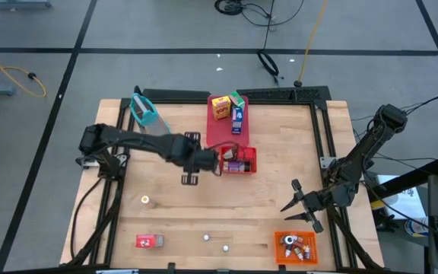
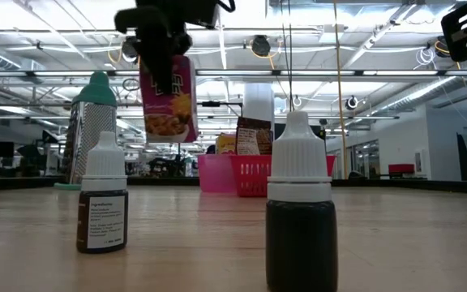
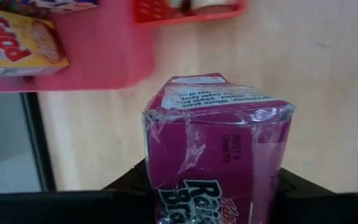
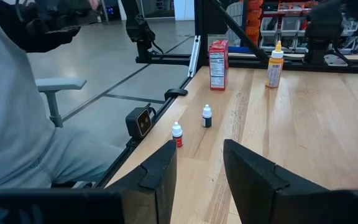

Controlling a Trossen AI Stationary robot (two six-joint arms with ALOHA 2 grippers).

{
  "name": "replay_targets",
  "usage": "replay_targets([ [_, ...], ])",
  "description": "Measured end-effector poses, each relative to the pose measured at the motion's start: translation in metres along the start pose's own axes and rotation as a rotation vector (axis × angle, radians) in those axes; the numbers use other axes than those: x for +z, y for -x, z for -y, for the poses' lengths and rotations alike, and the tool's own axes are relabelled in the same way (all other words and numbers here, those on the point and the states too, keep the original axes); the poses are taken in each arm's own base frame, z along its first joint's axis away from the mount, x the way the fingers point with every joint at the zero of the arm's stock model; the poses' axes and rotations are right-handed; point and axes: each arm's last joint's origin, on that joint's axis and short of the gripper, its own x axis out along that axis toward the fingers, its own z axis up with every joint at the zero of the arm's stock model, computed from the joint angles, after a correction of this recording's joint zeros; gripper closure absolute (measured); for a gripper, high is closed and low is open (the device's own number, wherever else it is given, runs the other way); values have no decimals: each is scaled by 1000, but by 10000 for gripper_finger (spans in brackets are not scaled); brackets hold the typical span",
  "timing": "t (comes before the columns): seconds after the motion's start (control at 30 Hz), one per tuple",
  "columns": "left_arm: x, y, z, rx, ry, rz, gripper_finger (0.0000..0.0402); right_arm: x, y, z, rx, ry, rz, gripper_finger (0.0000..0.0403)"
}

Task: Pick & Place Kitchen Items
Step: Put the violet cereal box into the pink bin

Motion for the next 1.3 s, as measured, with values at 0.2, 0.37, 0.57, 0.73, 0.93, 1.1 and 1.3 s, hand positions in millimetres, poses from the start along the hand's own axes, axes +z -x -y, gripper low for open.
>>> replay_targets([
  [0.2, 5, -9, -34, 16, 2, 46, 252, 0, 0, 0, 0, 1, -1, 279],
  [0.37, 13, -15, -58, 45, 1, 140, 252, 0, 0, 0, -1, 1, -2, 279],
  [0.57, 17, -20, -85, 88, 20, 209, 252, 0, 0, 0, -1, 1, -2, 279],
  [0.73, 16, -25, -109, 131, 37, 250, 252, 0, 0, 0, -1, 3, -4, 279],
  [0.93, 19, -29, -133, 78, 62, 370, 252, -1, 0, 0, -1, 3, -5, 279],
  [1.1, 22, -44, -143, 86, 24, 369, 252, -1, 0, 0, -1, 4, -6, 279],
  [1.3, 23, -68, -155, 144, 29, 292, 252, -1, 0, 0, -2, 6, -9, 279],
])
